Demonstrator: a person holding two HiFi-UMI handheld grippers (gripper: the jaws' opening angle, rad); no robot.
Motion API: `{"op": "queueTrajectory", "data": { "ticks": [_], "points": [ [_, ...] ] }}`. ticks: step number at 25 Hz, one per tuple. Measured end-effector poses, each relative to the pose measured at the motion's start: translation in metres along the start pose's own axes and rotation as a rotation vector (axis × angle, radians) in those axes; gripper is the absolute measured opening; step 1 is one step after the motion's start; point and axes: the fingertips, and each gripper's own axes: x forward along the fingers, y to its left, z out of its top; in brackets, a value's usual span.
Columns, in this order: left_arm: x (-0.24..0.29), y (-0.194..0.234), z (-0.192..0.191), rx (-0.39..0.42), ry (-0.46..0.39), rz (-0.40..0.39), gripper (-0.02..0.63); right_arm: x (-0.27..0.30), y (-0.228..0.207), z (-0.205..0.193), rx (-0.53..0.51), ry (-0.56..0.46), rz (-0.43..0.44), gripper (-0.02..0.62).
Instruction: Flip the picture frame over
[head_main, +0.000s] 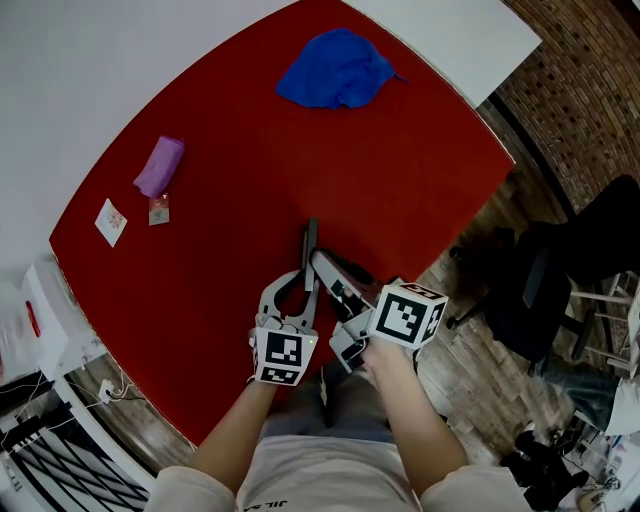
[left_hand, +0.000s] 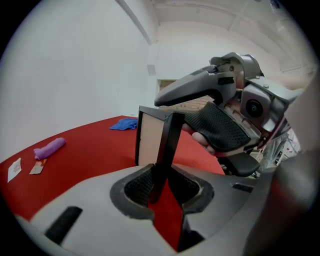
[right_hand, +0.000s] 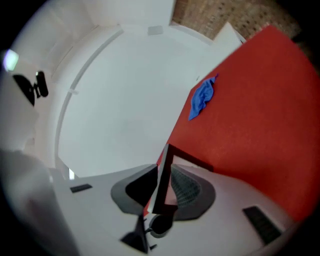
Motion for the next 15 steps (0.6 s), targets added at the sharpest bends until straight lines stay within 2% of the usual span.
{"op": "queueTrajectory", "data": {
  "ticks": [4,9,12,15],
  "points": [
    [0.002,-0.005,-0.006,0.006,0.013,0.026,0.094,-0.009,0.000,0.011,-0.196,0.024,-0.133,0.084],
    [0.007,-0.011,-0.005,0.028,0.018,0.037,0.094,-0.010,-0.009,0.003,-0.284,0.080,-0.228,0.141],
    [0.009,-0.015,-0.004,0.046,0.021,0.036,0.095,-0.008,-0.009,0.000,-0.331,0.113,-0.246,0.143],
    [0.012,-0.019,-0.004,0.042,0.023,0.025,0.095,-0.012,-0.016,0.001,-0.412,0.140,-0.305,0.132]
  ]
}}
